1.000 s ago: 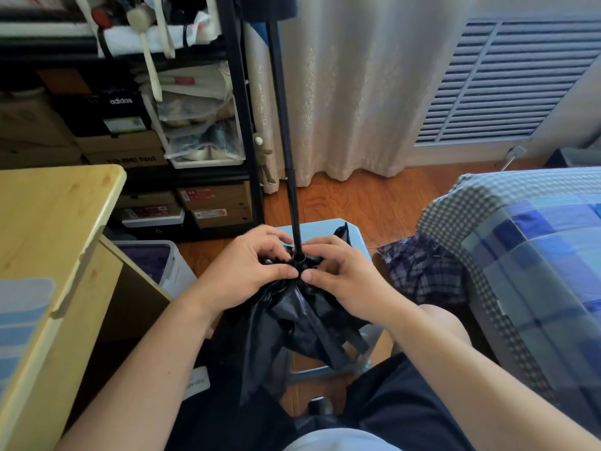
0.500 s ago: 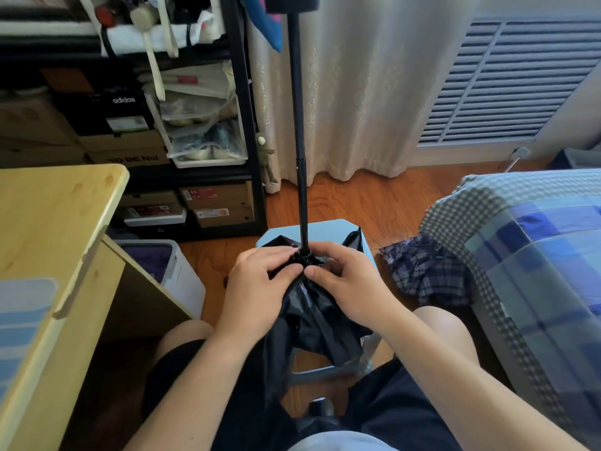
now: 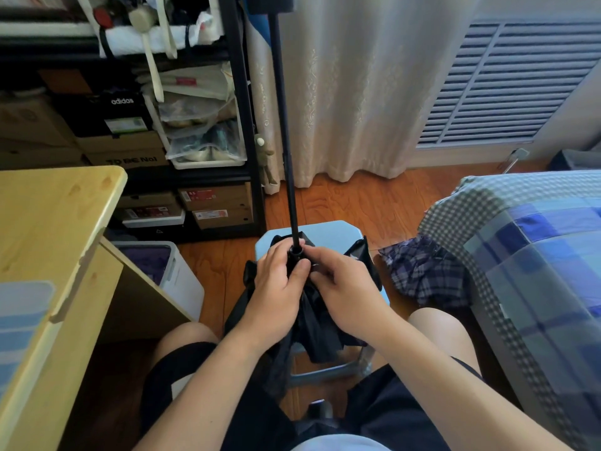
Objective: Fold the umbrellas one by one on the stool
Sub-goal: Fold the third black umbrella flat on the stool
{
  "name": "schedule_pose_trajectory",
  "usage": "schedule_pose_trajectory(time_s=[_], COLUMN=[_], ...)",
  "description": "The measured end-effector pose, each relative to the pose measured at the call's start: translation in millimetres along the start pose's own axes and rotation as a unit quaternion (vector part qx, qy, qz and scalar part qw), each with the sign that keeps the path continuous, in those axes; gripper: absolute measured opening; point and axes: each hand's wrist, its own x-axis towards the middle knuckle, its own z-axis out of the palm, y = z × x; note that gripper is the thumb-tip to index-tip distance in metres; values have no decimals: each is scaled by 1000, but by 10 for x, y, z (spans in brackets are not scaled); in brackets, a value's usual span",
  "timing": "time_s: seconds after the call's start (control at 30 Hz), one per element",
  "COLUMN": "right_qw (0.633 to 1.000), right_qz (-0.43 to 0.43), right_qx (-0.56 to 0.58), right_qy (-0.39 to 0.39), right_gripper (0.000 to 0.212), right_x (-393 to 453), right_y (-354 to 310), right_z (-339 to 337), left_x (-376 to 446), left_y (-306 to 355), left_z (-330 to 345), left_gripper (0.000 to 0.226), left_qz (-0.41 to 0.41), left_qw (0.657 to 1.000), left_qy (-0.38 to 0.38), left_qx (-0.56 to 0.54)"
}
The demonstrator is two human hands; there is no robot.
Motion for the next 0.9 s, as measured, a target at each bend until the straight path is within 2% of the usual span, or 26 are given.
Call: schedule_pose_trajectory(time_s=[0.1, 0.27, 0.3, 0.37, 0.4, 0.43, 0.5, 0.53, 0.6, 0.73, 0.9], right_qw=[999, 992, 991, 972, 959, 955, 973, 982, 990, 994, 997], right_qz=[-5, -30, -47, -75, -58, -22, 49, 51, 9, -51, -13], right_qx=[-41, -124, -119, -144, -177, -202, -186, -162, -112, -64, 1], right_qy=[-18, -15, 25, 167, 213, 217, 124, 88, 80, 70, 70], right_gripper=[51, 40, 35, 31, 32, 35, 34, 30, 25, 28, 21], right_x=[-20, -1, -3, 29, 74, 121, 170, 161, 113, 92, 133], right_y=[-66, -175, -167, -8, 126, 267, 502, 566, 564, 344, 293], right_z=[-24, -174, -235, -393, -481, -562, -626, -597, -469, -166, -66], left_x=[33, 87, 111, 156, 169, 174, 177, 178, 198, 232, 202], left_y=[-16, -35, -48, -53, -53, -57, -64, -70, -81, -74, -113], left_z=[3, 39, 34, 1, -24, -48, -81, -95, -86, -28, -66], left_gripper=[27, 22, 24, 21, 17, 15, 13, 13, 14, 21, 16], left_qz=[4, 26, 26, 11, 2, -4, -3, -2, 8, 25, 15], left_qw=[1000, 999, 999, 999, 999, 999, 1000, 1000, 1000, 998, 999], left_qy=[1, 23, 28, 32, 28, 21, 10, 6, -5, -24, -45], left_qx=[2, 16, 26, 37, 34, 30, 26, 22, 25, 55, 1])
